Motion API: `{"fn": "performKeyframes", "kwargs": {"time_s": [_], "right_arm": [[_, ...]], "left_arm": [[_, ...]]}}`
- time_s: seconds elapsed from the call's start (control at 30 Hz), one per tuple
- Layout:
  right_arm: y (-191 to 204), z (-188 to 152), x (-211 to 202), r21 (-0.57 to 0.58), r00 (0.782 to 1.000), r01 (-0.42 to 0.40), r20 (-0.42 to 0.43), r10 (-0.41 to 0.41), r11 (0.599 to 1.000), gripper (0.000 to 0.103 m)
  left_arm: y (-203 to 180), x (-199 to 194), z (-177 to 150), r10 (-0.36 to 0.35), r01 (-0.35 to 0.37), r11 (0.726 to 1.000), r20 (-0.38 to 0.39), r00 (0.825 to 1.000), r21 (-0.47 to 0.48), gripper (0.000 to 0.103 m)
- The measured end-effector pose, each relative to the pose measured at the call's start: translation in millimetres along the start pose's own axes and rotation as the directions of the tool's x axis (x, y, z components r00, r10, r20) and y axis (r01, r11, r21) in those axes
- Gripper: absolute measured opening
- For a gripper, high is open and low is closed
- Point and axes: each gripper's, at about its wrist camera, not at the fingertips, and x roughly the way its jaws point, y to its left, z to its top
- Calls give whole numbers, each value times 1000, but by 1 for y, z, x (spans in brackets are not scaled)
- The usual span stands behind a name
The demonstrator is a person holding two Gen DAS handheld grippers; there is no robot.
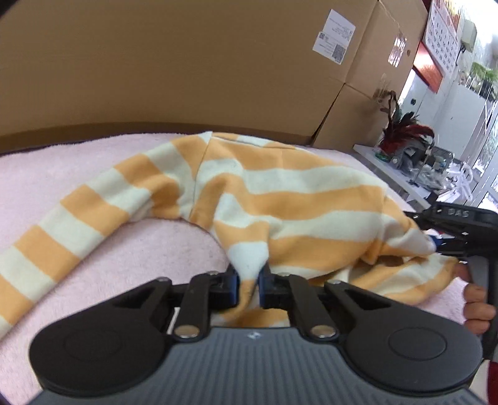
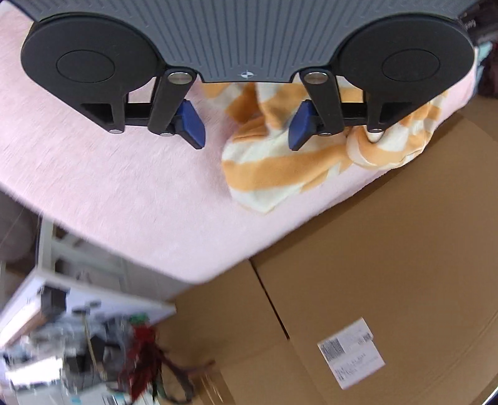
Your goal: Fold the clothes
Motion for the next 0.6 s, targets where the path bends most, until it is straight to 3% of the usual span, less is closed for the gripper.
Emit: {"fn": "performKeyframes", "kwargs": {"time_s": [0.03,0.07,0.1,0.2,0.33,0.4,0.43,0.47,0.53,0.57,0.6], "right_arm": [[1,-4,-1,1,1000,-23,-2,23,1000,45],[3,-8,-1,1,999,-46,-5,46,999,27],[5,-11,-2,0,998,-68,-5,68,998,17],[13,-19,-26,-87,990,-106,87,113,991,13],[21,-32,-70,-241,946,-210,196,260,947,11],[24,-38,-76,-284,946,-221,170,275,933,7],[25,-41,-79,-305,946,-226,156,283,925,7],[26,-44,-81,-326,946,-231,143,290,917,7],[29,-50,-87,-367,946,-242,115,302,898,7],[30,-53,-90,-387,946,-248,101,308,888,7],[31,-56,-92,-406,946,-251,89,311,879,8]], "left_arm": [[0,-10,-7,-2,1,1000,22,1000,4,5],[2,-21,-13,-5,5,1000,34,999,1,4],[4,-33,-20,-11,11,1000,43,999,-3,4],[10,-69,-38,-31,31,999,70,997,-10,0],[19,-110,-54,-19,19,1000,84,996,1,0],[22,-119,-58,22,-23,1000,88,996,14,1],[23,-118,-57,43,-45,999,93,995,19,6],[25,-114,-55,63,-64,998,95,993,12,26],[29,-102,-47,79,-79,997,101,992,-1,53],[28,-93,-40,72,-73,997,106,992,-1,65],[27,-84,-34,66,-67,998,110,992,-1,70]]}}
